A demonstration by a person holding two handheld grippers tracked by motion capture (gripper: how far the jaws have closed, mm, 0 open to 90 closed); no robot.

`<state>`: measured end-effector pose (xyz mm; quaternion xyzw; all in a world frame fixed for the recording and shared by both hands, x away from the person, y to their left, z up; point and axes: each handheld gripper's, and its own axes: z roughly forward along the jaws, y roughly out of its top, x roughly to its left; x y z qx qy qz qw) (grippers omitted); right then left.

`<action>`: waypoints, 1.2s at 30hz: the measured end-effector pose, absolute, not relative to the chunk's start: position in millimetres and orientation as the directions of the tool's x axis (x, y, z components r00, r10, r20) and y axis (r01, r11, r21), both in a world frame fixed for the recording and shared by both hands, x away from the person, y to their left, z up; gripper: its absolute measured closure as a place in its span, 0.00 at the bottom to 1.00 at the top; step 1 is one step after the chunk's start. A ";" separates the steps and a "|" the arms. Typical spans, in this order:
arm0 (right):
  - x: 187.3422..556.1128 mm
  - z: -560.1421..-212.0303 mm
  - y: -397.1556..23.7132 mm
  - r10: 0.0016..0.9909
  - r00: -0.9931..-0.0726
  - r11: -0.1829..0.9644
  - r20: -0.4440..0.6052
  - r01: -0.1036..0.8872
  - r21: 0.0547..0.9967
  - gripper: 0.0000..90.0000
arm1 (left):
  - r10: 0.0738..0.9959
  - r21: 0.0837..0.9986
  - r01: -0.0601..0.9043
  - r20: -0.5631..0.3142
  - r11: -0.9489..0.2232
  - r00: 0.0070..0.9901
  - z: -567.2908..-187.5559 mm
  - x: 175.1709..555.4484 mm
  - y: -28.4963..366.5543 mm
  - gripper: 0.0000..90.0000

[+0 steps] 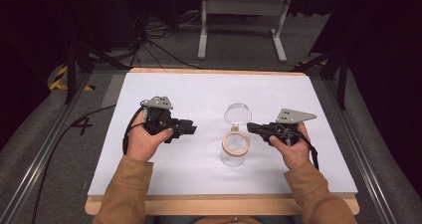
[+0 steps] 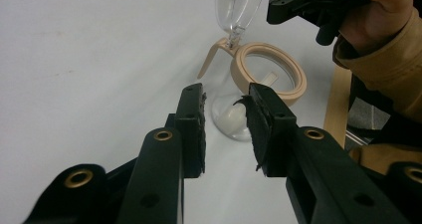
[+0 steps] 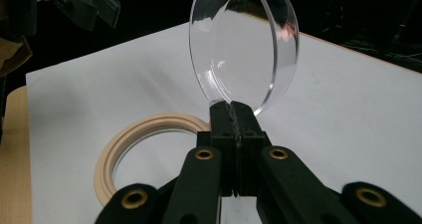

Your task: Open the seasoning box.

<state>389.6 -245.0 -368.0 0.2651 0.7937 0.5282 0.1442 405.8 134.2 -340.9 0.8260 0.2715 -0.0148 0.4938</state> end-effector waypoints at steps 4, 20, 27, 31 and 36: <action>387.4 -365.6 -244.7 0.569 -0.821 0.298 0.052 0.264 0.917 1.00 | 0.433 0.806 0.463 -0.292 -0.369 0.853 -340.9 405.9 133.9 0.76; 381.0 -346.6 -267.5 0.588 -0.807 0.264 0.050 0.251 0.931 0.94 | 0.457 0.813 0.458 -0.275 -0.360 0.846 -337.7 407.0 141.5 0.75; 380.7 -337.9 -288.1 0.624 -0.779 0.239 0.066 0.271 0.932 0.89 | 0.477 0.812 0.462 -0.267 -0.356 0.837 -337.3 406.9 147.2 0.74; 380.9 -334.5 -300.6 0.649 -0.757 0.218 0.077 0.281 0.935 0.87 | 0.492 0.810 0.470 -0.268 -0.350 0.828 -337.5 407.6 150.2 0.74; 382.8 -332.8 -316.3 0.694 -0.716 0.213 0.074 0.302 0.929 0.84 | 0.507 0.807 0.478 -0.267 -0.348 0.820 -339.2 409.5 154.1 0.73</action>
